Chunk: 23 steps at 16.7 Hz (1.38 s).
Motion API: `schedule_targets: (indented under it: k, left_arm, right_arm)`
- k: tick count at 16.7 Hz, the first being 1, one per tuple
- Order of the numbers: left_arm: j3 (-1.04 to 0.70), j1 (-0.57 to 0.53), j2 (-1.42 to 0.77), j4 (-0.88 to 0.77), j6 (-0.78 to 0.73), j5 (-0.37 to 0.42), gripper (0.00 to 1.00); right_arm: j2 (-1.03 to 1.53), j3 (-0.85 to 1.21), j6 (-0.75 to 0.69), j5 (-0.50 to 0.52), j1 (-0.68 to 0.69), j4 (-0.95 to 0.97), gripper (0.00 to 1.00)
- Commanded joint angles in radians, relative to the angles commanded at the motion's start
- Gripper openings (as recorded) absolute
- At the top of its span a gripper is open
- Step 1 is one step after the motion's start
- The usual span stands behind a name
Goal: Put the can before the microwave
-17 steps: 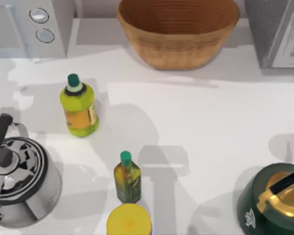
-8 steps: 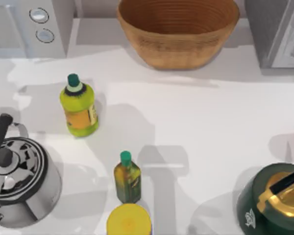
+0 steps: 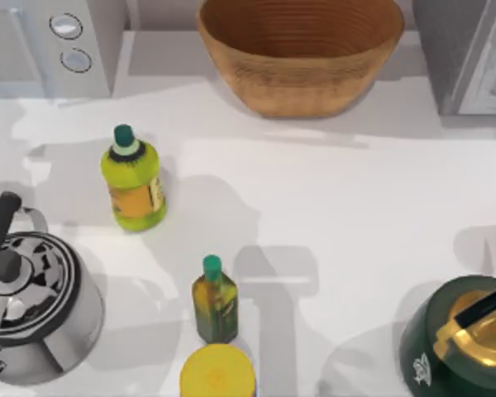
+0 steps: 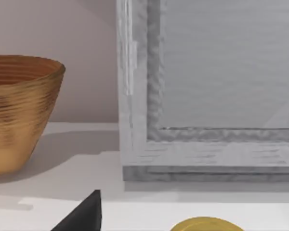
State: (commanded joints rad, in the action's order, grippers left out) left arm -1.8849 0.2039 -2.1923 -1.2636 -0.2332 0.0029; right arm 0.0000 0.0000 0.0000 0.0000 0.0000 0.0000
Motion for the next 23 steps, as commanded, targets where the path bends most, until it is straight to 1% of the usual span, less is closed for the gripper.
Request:
schedule_targets:
  k: [10, 11, 20, 23]
  left_arm:
    - [0.000, 0.000, 0.000, 0.000, 0.000, 0.000, 0.98]
    - [0.000, 0.000, 0.000, 0.000, 0.000, 0.000, 1.00]
    - [-0.004, -0.001, -0.001, -0.004, 0.000, 0.000, 1.00]
    - [-0.064, 0.001, -0.004, -0.063, 0.002, -0.001, 1.00]
  right_arm:
    - [0.000, 0.000, 0.000, 0.000, 0.000, 0.000, 1.00]
    - [0.000, 0.000, 0.000, 0.000, 0.000, 0.000, 1.00]
    - [0.000, 0.000, 0.000, 0.000, 0.000, 0.000, 1.00]
    - [0.000, 0.000, 0.000, 0.000, 0.000, 0.000, 1.00]
